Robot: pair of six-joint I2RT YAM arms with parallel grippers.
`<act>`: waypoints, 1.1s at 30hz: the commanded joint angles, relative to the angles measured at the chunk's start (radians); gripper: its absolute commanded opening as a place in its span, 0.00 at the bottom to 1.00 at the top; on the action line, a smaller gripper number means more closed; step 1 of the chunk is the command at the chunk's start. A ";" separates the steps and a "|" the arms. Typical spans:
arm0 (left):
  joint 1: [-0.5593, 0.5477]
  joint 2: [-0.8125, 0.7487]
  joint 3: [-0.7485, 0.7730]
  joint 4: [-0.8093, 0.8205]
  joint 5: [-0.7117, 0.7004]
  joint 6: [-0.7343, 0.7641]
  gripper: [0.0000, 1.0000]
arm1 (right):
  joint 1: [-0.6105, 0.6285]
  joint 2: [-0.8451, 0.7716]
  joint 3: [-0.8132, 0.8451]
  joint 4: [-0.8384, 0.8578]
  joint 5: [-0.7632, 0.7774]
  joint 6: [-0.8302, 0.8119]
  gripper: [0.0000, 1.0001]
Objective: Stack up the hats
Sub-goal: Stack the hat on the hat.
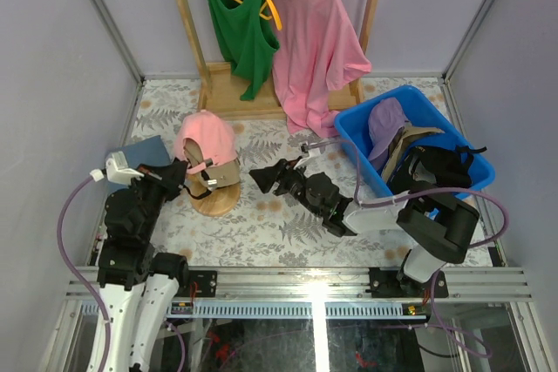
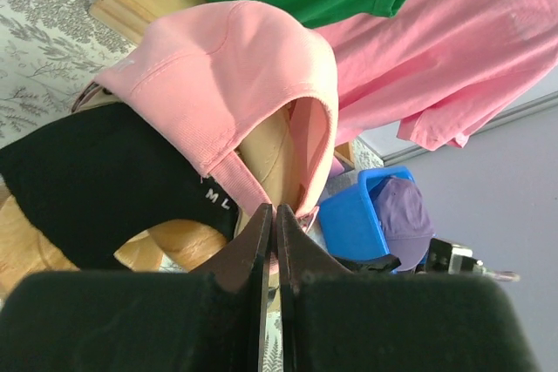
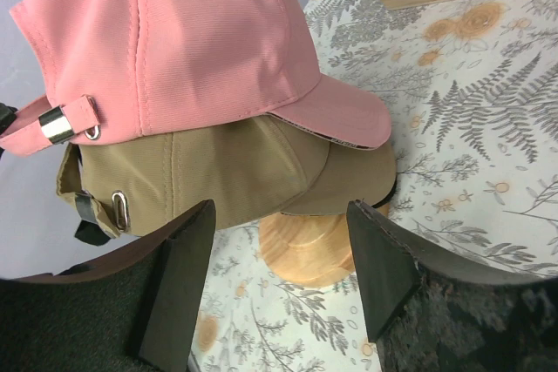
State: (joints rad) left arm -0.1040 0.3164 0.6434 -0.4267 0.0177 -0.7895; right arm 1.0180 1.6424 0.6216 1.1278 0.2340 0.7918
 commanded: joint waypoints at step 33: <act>-0.011 0.132 -0.018 -0.300 -0.151 -0.178 0.00 | -0.085 0.078 0.808 -0.739 -0.111 -0.541 0.76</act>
State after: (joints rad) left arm -0.1112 0.4183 0.6224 -0.6956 -0.0914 -0.9543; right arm 0.9707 1.6367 1.2713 0.4767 0.2131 0.3164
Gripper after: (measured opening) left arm 0.008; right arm 0.757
